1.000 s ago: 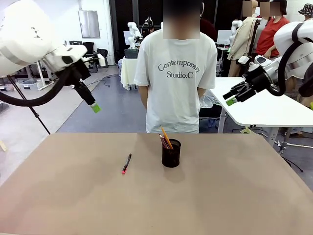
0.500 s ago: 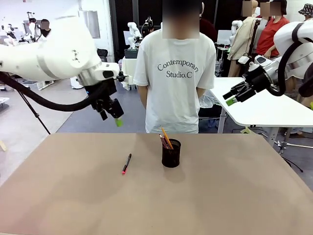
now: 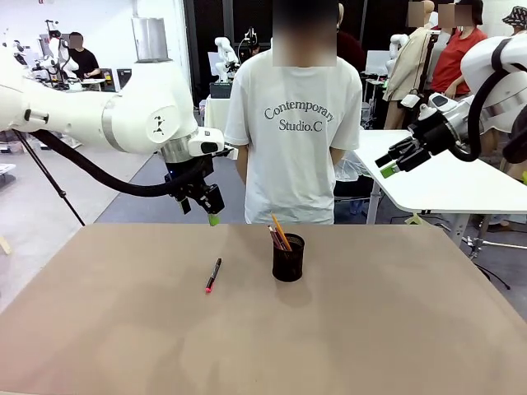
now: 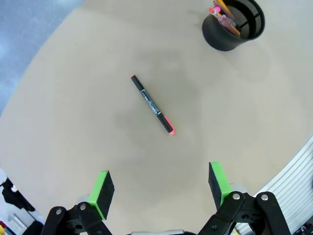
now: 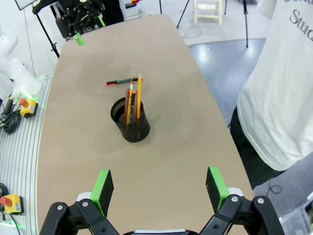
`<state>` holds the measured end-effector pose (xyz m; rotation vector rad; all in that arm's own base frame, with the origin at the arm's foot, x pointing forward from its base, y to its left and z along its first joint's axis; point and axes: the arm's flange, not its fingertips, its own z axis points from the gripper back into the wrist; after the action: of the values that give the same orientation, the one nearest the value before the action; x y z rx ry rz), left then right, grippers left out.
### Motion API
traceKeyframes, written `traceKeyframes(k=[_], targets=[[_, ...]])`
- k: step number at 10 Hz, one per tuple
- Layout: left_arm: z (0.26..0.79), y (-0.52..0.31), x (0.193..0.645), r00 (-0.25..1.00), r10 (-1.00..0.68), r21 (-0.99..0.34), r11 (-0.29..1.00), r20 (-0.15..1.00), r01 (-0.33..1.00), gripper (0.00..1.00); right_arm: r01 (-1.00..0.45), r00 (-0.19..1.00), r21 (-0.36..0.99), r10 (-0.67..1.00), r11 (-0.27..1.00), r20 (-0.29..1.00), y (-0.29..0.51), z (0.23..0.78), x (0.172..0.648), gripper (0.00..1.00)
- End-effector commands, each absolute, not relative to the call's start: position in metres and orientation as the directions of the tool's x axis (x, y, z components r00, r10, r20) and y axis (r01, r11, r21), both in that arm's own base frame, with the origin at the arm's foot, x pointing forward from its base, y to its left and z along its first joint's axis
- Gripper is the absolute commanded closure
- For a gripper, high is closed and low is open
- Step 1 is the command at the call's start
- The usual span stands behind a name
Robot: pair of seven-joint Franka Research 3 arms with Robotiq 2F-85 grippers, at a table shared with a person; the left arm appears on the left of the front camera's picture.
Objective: Place the pens into the pen holder.
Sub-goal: Pick up a writing instrument from the table and place it into the Pen holder.
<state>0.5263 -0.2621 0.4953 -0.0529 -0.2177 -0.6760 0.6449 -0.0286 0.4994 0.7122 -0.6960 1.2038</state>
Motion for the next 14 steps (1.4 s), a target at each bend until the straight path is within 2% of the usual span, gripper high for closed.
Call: traceKeyframes(k=[1, 6, 7, 10, 11, 12, 14], targets=[[0.506, -0.255, 0.523, 0.759, -0.608, 0.015, 0.783, 0.232, 0.622, 0.0, -0.972, 0.212, 0.111, 0.57, 0.208, 0.794, -0.028, 0.502, 0.645, 0.0], [0.505, -0.26, 0.525, 0.758, -0.61, 0.026, 0.783, 0.231, 0.622, 0.0, -0.972, 0.212, 0.111, 0.57, 0.208, 0.794, -0.028, 0.502, 0.645, 0.0], [0.494, -0.27, 0.539, 0.791, -0.578, -0.008, 0.807, 0.199, 0.591, 0.0, -0.972, 0.212, 0.111, 0.57, 0.208, 0.794, -0.028, 0.502, 0.645, 0.0], [0.466, -0.294, 0.564, 0.834, -0.534, 0.031, 0.844, 0.137, 0.535, 0.0, -0.972, 0.212, 0.111, 0.57, 0.208, 0.794, -0.028, 0.502, 0.645, 0.0], [0.451, -0.303, 0.572, 0.879, -0.462, 0.018, 0.886, 0.119, 0.464, 0.0, -0.972, 0.212, 0.111, 0.57, 0.208, 0.794, -0.028, 0.502, 0.645, 0.0], [0.436, -0.308, 0.583, 0.878, -0.472, 0.026, 0.882, 0.079, 0.471, 0.0, -0.972, 0.212, 0.111, 0.57, 0.208, 0.794, -0.028, 0.502, 0.645, 0.0], [0.406, -0.318, 0.602, 0.892, -0.446, 0.031, 0.895, 0.071, 0.445, 0.0, -0.972, 0.212, 0.111, 0.57, 0.208, 0.794, -0.028, 0.502, 0.645, 0.0]])
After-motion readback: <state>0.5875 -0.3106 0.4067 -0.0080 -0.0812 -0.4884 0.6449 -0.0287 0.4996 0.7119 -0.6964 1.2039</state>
